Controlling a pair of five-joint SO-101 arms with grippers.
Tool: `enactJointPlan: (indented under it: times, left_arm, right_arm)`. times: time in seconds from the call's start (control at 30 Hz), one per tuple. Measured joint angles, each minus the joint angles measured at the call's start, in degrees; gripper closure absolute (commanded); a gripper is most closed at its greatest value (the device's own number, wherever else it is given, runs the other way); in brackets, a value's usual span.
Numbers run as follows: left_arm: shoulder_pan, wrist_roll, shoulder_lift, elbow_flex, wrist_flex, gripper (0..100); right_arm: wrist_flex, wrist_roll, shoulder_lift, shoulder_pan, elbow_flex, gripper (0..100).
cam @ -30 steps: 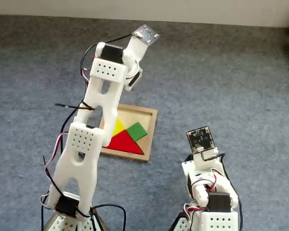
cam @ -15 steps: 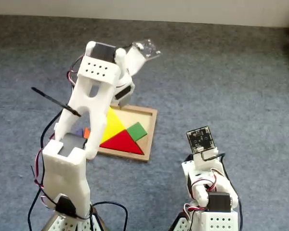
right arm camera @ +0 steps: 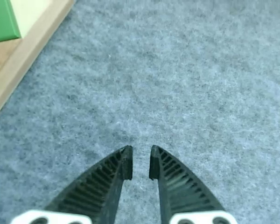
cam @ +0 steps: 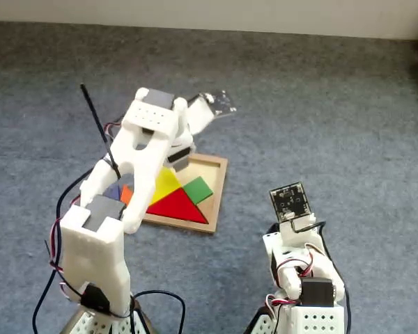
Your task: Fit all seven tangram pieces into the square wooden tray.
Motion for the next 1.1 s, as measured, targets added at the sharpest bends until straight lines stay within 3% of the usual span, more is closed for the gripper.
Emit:
enactJointPlan:
  times: [0.23, 0.53, 0.87, 1.1]
  left_arm:
    - [2.99, -2.37, 0.0, 4.48, -4.22, 78]
    - [2.9, -2.29, 0.0, 4.48, -4.31, 77]
    - [1.23, -0.35, -2.81, 1.58, -8.18, 96]
    - [1.58, 6.86, 2.37, 1.14, -12.31, 97]
  right_arm:
    - [0.0, 0.0, 0.0, 0.0, 0.0, 92.2]
    - [0.0, 0.0, 0.0, 0.0, 0.0, 92.2]
    - [0.0, 0.0, 0.0, 0.0, 0.0, 92.2]
    - [0.0, 0.0, 0.0, 0.0, 0.0, 92.2]
